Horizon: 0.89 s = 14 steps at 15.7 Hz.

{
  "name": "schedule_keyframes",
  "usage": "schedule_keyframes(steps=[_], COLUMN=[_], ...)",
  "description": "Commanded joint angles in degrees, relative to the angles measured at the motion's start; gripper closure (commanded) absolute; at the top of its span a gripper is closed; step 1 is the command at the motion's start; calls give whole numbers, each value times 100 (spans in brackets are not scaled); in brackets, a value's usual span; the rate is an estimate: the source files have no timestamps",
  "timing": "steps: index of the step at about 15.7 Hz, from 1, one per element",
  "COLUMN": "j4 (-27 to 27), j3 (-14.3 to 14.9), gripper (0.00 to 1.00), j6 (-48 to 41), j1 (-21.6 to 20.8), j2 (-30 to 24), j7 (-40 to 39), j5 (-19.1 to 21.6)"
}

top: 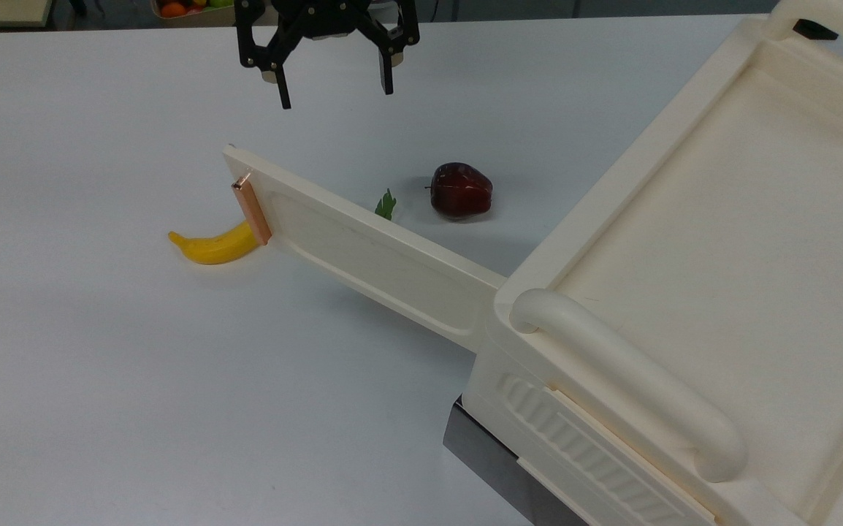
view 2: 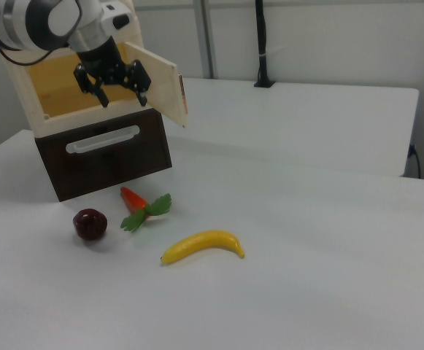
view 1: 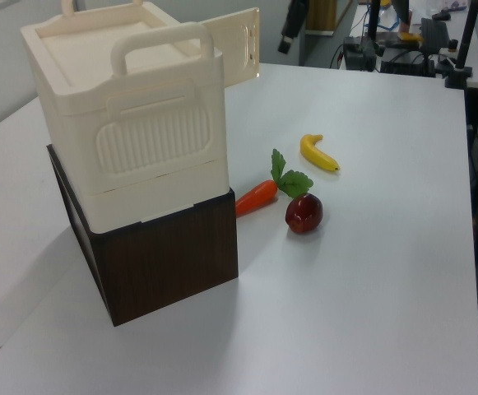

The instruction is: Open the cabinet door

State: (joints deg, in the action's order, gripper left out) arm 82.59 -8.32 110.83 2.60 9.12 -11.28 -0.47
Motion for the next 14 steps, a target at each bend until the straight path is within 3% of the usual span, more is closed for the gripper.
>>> schedule_keyframes(steps=[1, 6, 10, 14], j4=[283, 732, 1031, 996], j3=[24, 436, 481, 489], gripper=[0, 0, 0, 0], j6=[-868, -1748, -2013, -2030], j1=[4, -5, 48, 232], j2=[-130, -639, -903, -912], j7=[424, 732, 996, 1040], j5=[-208, -226, -226, -226])
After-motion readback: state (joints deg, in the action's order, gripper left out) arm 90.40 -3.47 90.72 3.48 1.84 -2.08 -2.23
